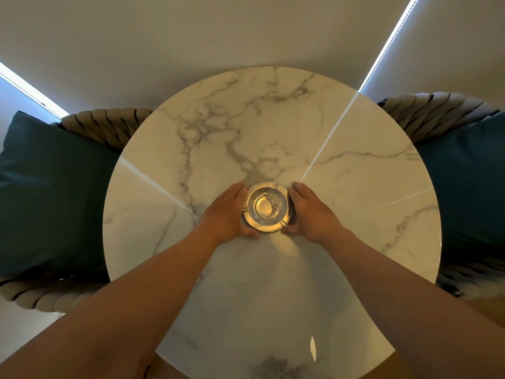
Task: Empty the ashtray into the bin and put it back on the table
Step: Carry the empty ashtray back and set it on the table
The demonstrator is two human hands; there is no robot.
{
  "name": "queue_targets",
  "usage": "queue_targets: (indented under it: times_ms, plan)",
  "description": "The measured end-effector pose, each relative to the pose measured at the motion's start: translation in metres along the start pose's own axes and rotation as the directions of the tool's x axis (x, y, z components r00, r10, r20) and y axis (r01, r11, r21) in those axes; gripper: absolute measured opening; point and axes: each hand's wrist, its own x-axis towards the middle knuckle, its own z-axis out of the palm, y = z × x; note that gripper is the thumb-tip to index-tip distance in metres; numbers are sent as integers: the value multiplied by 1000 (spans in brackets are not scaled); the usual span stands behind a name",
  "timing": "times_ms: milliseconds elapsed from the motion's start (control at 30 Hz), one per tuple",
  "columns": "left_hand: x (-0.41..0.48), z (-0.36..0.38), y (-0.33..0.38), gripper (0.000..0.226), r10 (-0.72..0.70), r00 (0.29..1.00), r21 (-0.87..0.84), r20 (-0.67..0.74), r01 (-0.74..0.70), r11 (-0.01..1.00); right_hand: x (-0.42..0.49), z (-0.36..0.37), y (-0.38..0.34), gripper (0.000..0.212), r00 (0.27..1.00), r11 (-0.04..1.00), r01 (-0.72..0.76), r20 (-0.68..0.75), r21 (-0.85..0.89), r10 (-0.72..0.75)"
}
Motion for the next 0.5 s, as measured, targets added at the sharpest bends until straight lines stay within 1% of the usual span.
queue_targets:
  times_ms: [167, 367, 500]
  plan:
    - [0, 0, 1, 118, 10, 1000, -9, -21, -10, 1000, -3, 0, 2, 97, 1000, 1000, 14, -6, -12, -14]
    - [1, 3, 3, 116, 18, 999, -13, -44, -19, 1000, -3, 0, 5, 98, 1000, 1000, 15, -7, 0, -15]
    - [1, 4, 2, 119, 16, 999, -14, -50, -17, 1000, -4, 0, 6, 93, 1000, 1000, 20, -23, 22, -20]
